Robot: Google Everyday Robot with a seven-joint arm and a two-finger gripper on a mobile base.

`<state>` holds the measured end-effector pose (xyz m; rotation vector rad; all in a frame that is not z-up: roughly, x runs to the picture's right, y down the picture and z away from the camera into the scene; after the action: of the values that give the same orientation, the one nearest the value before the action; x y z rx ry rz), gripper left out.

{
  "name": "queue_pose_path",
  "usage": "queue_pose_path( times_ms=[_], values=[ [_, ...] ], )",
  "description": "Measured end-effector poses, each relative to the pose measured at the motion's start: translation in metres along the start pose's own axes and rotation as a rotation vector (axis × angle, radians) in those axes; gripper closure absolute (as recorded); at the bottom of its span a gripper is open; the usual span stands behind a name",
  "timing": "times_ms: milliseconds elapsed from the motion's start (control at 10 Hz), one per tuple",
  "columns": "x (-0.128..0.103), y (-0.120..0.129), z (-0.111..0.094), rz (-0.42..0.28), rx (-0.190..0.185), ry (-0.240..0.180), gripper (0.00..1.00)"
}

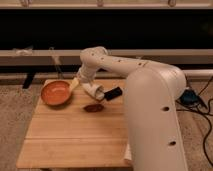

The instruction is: Stand the bottle upright

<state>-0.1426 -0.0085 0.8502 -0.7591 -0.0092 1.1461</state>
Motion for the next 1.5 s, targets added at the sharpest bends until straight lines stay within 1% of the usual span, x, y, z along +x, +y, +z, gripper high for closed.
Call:
queue_pose_path(
  times_ms=[200, 300, 400, 500, 600, 700, 800, 900, 1000, 1100, 1500],
  values=[
    [-0.001, 0.0, -0.001, -0.002, 0.003, 0.0, 0.2],
    [0.003, -0.001, -0.003, -0.015, 0.028, 0.013, 0.2],
    [0.011, 0.005, -0.007, -0.034, 0.071, 0.018, 0.2],
    [0.022, 0.012, -0.01, -0.041, 0.088, 0.02, 0.2],
    [0.039, 0.011, -0.017, -0.043, 0.103, 0.016, 0.2],
    [0.066, 0.018, -0.025, -0.048, 0.111, 0.012, 0.2],
    [0.081, 0.021, -0.027, -0.05, 0.112, 0.012, 0.2],
    [0.103, 0.015, -0.03, -0.027, 0.116, 0.005, 0.2],
    [0.118, 0.006, -0.033, 0.001, 0.125, -0.005, 0.2],
    [0.125, 0.004, -0.034, 0.014, 0.125, -0.01, 0.2],
    [0.125, 0.006, -0.034, 0.014, 0.124, -0.011, 0.2]
  ],
)
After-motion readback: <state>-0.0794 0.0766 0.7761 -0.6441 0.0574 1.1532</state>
